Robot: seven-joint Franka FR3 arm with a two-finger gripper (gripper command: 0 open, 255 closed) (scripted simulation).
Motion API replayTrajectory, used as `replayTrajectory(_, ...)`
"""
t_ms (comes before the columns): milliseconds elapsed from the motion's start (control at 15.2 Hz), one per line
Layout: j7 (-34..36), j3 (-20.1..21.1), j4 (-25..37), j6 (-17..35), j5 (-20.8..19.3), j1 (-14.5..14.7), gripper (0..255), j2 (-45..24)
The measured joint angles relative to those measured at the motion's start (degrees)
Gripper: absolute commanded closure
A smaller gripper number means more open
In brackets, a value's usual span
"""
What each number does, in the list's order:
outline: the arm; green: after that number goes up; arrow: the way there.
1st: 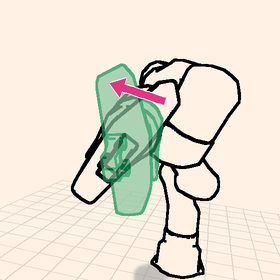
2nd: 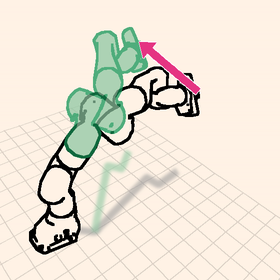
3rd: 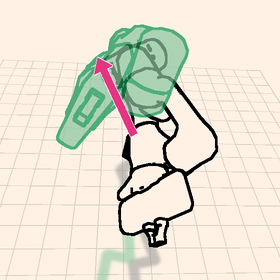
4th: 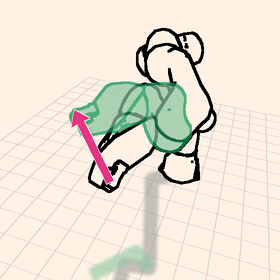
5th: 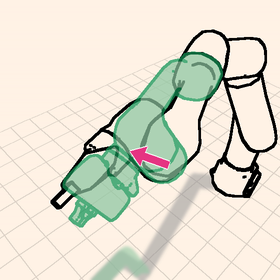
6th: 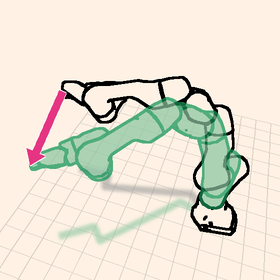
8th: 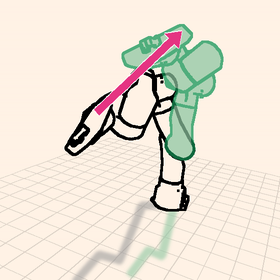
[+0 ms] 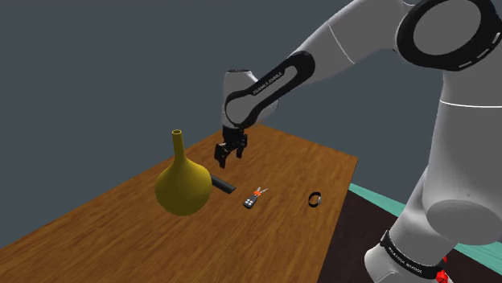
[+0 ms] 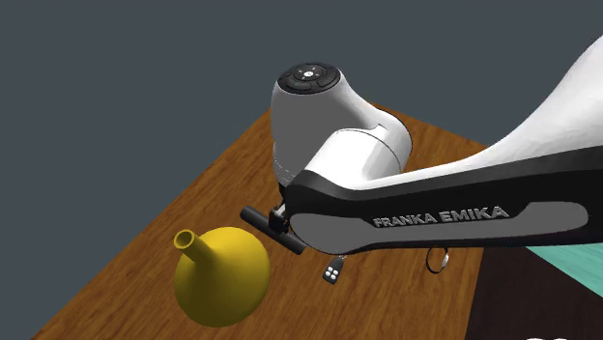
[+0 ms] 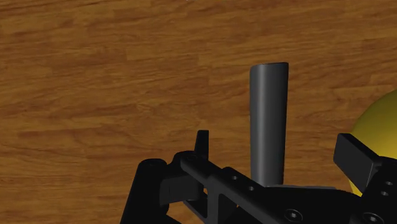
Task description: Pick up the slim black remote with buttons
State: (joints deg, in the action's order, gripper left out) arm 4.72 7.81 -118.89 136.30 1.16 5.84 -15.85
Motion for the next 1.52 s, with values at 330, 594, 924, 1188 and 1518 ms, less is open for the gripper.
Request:
replayTrajectory(330,1.3,0.3,8.2,1.1,-0.1,1.3,0,-10.1)
replayTrajectory(594,1.3,-0.7,11.3,2.8,-0.4,1.2,0,-12.2)
replayTrajectory(924,1.2,-0.1,10.3,4.9,-0.4,2.1,255,-16.9)
replayTrajectory(1188,1.1,-0.1,10.3,5.1,-0.4,2.1,255,-17.1)
replayTrajectory(1518,1.1,-0.1,10.3,5.0,-0.4,2.1,255,-17.1)
